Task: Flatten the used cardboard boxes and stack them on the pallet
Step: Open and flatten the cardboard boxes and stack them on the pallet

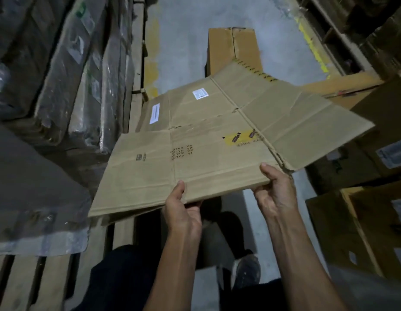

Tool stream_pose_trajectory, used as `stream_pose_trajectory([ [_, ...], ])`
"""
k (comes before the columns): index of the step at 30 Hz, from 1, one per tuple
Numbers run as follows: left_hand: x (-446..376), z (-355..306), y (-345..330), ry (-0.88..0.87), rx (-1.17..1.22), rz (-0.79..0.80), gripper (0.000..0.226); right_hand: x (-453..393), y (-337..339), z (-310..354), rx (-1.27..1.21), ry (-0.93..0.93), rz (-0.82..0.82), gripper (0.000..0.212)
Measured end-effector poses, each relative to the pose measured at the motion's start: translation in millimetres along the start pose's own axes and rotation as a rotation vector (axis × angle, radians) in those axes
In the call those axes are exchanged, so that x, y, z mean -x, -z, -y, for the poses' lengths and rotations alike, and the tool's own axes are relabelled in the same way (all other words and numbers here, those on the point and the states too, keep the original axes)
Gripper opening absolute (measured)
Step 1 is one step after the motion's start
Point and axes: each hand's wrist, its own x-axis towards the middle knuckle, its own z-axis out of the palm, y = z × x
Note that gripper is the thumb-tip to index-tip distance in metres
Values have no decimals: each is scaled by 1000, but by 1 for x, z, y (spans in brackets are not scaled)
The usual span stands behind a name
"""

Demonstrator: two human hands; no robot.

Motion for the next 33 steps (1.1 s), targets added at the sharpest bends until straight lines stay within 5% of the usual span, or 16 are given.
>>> stream_pose_trajectory([
  [6, 64, -54, -62, 13, -52, -37, 45, 50, -68, 56, 21, -39, -66, 48],
  [12, 143, -91, -116, 15, -120, -33, 41, 111, -121, 119, 19, -119, -79, 42],
  [18, 200, -102, -154, 2, -91, 29, 16, 149, -154, 171, 13, -172, -21, 46],
  [29, 264, -127, -231, -133, -40, 185, 11, 177, -220, 243, -109, -143, 130, 46],
  [33, 280, -151, -252, -205, -24, 258, 15, 193, -248, 252, -146, -130, 266, 21],
])
